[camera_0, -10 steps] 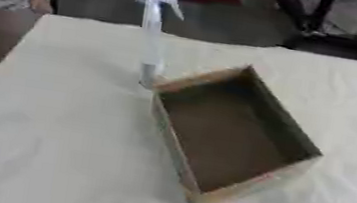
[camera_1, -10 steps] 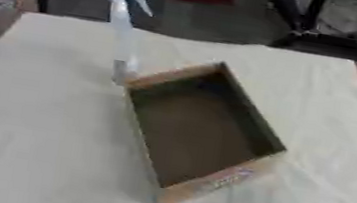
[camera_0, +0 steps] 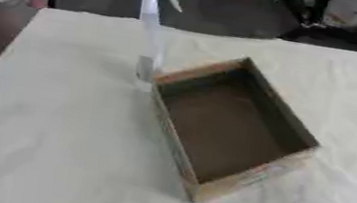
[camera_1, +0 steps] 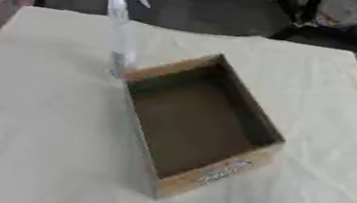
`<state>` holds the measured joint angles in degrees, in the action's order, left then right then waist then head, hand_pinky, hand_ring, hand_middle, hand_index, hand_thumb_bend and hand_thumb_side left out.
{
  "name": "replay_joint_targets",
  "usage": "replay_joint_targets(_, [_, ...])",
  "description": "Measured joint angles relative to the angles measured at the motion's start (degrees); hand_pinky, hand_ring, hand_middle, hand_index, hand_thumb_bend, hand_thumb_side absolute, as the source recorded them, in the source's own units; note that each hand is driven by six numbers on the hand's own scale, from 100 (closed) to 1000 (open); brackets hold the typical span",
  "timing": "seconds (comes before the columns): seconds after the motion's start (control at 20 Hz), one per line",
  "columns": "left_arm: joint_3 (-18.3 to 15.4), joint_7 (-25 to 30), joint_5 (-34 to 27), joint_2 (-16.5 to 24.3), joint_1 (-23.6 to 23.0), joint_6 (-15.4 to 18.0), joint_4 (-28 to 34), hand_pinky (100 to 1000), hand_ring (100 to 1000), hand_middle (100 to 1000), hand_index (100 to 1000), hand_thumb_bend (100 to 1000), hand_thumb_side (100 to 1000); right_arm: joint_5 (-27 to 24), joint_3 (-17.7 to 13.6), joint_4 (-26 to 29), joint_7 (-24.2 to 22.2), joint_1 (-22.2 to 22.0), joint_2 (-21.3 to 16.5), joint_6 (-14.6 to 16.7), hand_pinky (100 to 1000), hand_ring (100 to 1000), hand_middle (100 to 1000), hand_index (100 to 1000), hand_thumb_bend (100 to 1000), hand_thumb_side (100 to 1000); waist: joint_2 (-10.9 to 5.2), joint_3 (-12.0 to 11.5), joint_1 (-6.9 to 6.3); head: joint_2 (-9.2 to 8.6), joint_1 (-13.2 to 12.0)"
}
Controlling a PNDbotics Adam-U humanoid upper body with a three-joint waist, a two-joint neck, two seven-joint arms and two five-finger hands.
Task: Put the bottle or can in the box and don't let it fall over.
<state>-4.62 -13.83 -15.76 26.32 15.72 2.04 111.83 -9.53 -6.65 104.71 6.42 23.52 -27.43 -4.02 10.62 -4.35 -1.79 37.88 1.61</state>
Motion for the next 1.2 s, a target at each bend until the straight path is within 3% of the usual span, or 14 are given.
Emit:
replay_joint_targets(0.1, [1.2, 1.08, 0.2, 3.85, 2.88, -2.63, -1.18, 656, 772, 805, 867, 474, 225, -0.07, 0.09, -0.02, -0.16, -0.25, 0.0, -0.02, 886, 957, 1000, 886, 100, 529, -0.35, 0.02, -0.08, 0.69, 0.38])
replay_joint_targets(0.15, [1.99, 1.71, 0.43, 5.98, 4.57, -3.99, -1.89, 674, 787, 812, 875, 548, 287, -0.1, 0.24, -0.03, -0.25, -0.35, 0.0, -0.07, 886, 957, 1000, 886, 100, 504, -0.59, 0.03, -0.14, 0.95, 0.54])
replay_joint_targets(0.2, [2.85, 2.54, 0.83, 8.1, 6.35, -5.39, -2.53, 677, 790, 824, 877, 480, 240, -0.15, 0.37, -0.04, -0.34, -0.37, 0.0, -0.13, 886, 957, 1000, 886, 100, 529, -0.87, 0.05, -0.21, 1.28, 0.6])
replay_joint_targets(0.5, [8.98, 11.43, 2.12, 16.59, 17.46, -13.48, -8.25, 704, 814, 851, 885, 489, 281, -0.32, 1.1, -0.13, -1.06, -0.36, 0.0, -0.17, 885, 956, 1000, 886, 100, 528, -1.72, 0.4, -0.35, 2.31, 0.6])
replay_joint_targets(0.85, [15.93, 22.99, 5.52, 19.09, 28.21, -16.99, -16.38, 719, 810, 831, 871, 486, 268, -0.33, 1.8, -0.39, -1.72, -0.27, 0.0, -0.27, 885, 956, 1000, 885, 100, 526, -2.19, 0.43, -0.28, 2.76, 0.77])
replay_joint_targets(1.2, [21.39, 32.62, 9.1, 18.88, 34.57, -18.49, -22.38, 743, 822, 845, 883, 487, 275, -0.34, 2.57, -0.41, -2.49, 0.26, -0.01, -0.18, 884, 955, 1000, 885, 100, 525, -2.57, 0.33, -0.35, 1.97, 1.65])
